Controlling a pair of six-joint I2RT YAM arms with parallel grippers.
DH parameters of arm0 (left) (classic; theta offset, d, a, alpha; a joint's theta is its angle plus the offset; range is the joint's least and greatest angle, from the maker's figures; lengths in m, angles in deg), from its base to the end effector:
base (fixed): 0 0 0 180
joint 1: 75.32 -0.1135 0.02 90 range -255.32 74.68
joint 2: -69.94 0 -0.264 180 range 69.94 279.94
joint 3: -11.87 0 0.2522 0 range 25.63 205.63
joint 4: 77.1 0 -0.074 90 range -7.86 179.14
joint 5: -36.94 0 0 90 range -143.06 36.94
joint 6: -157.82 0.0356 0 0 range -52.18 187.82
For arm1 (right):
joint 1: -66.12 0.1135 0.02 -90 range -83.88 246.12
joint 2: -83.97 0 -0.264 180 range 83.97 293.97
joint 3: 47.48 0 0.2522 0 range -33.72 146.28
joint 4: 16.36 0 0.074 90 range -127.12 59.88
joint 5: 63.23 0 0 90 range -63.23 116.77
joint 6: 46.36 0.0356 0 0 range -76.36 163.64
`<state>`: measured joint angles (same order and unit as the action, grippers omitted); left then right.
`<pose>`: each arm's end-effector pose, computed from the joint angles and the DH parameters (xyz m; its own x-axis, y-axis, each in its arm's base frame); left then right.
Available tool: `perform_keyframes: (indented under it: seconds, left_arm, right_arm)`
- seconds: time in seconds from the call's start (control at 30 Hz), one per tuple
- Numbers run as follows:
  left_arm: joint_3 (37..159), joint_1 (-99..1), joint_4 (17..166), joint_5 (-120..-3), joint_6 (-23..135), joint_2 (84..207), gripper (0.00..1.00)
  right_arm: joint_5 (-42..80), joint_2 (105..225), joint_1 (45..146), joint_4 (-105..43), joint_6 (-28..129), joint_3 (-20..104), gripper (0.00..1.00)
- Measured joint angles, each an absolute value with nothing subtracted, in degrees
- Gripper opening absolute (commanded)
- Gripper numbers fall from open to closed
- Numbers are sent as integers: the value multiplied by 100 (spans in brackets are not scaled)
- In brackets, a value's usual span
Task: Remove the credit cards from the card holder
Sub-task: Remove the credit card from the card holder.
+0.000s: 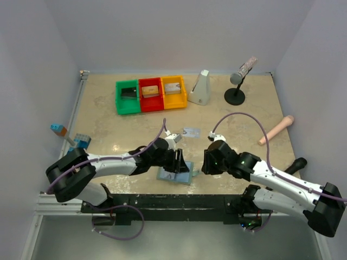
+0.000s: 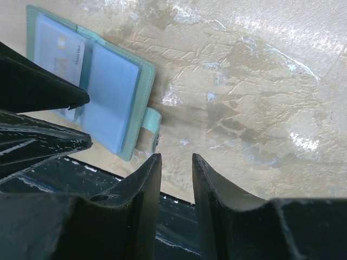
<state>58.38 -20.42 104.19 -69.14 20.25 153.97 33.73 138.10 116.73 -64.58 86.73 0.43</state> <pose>0.1529 -0.2346 0.1585 -0.9044 0.0534 -0.4234 0.3662 0.6064 -0.7058 0.1173 0.1361 0.2112 -0.8705 0.0084 -0.4920 -0.1749 0.9293 0.3253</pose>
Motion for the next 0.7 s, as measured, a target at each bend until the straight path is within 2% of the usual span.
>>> perform_keyframes:
  seconds: [0.2,0.33,0.5,0.7]
  left_arm:
    - [5838,-2042,10062,-6577,2045,14571,52]
    - [5655,-2042,9783,-6116,2043,13629,52]
    - [5047,-2134,9380,-5528,2025,12625,50]
    - [4457,-2473,9022,-5176,1894,12520,48]
  right_arm:
    - [3152,13340,11673,-6267,8581,-22,25]
    - [2641,13447,11673,-5749,8513,4,20]
    - [1812,14507,11675,-4803,8566,194,13]
    - [1281,15917,11675,-3826,8824,210,13]
